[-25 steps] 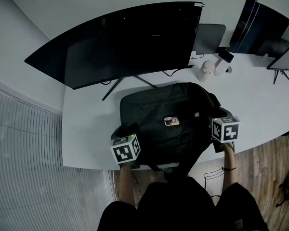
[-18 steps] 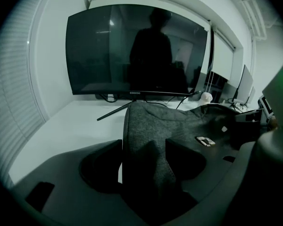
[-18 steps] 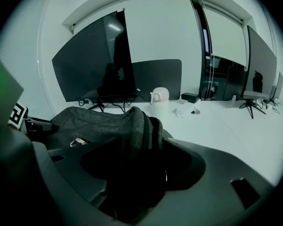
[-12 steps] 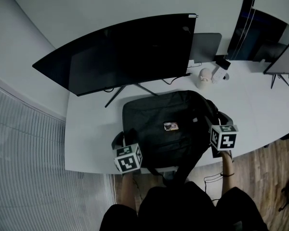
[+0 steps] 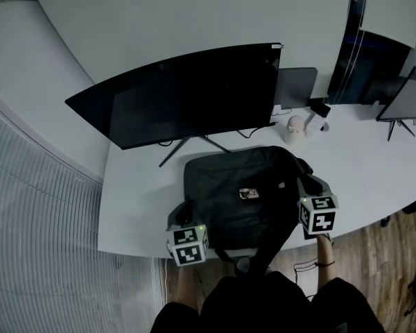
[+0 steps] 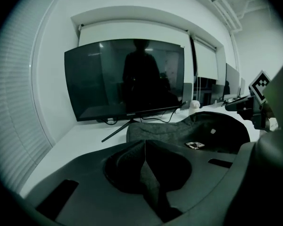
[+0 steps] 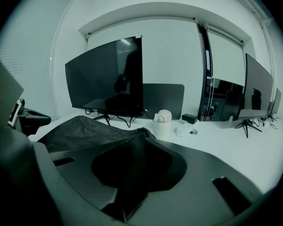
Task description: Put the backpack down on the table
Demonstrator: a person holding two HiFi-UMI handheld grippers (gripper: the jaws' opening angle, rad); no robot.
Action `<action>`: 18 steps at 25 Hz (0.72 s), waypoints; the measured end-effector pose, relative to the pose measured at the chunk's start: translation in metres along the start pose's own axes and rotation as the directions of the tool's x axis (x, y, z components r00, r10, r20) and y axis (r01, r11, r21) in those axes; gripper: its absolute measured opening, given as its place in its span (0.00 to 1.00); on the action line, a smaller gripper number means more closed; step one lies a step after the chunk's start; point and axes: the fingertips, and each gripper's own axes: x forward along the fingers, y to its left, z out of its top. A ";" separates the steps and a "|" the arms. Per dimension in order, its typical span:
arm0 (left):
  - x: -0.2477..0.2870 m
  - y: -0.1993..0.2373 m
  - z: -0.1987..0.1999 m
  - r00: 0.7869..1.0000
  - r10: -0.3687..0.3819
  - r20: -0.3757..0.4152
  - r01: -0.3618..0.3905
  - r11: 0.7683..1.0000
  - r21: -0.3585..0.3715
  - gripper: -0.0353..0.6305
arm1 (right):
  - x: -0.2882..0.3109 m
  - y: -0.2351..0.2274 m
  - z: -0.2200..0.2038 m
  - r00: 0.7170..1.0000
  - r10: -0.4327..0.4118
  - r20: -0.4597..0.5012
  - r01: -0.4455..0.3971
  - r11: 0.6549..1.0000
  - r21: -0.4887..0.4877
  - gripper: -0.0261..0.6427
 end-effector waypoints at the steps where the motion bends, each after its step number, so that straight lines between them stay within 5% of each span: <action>1: -0.004 -0.002 0.002 1.000 -0.012 0.007 0.012 1.000 -0.002 0.08 | -0.003 0.002 0.002 1.000 0.008 0.009 -0.008 1.000 0.001 0.12; 9: -0.033 -0.008 0.025 0.991 -0.077 0.108 0.081 0.996 -0.029 0.08 | -0.032 0.020 0.030 0.985 0.098 0.143 -0.102 0.995 0.021 0.06; 18: -0.060 -0.006 0.055 0.964 -0.086 0.251 0.107 0.992 -0.070 0.08 | -0.063 0.030 0.060 0.932 0.129 0.339 -0.170 0.981 0.093 0.06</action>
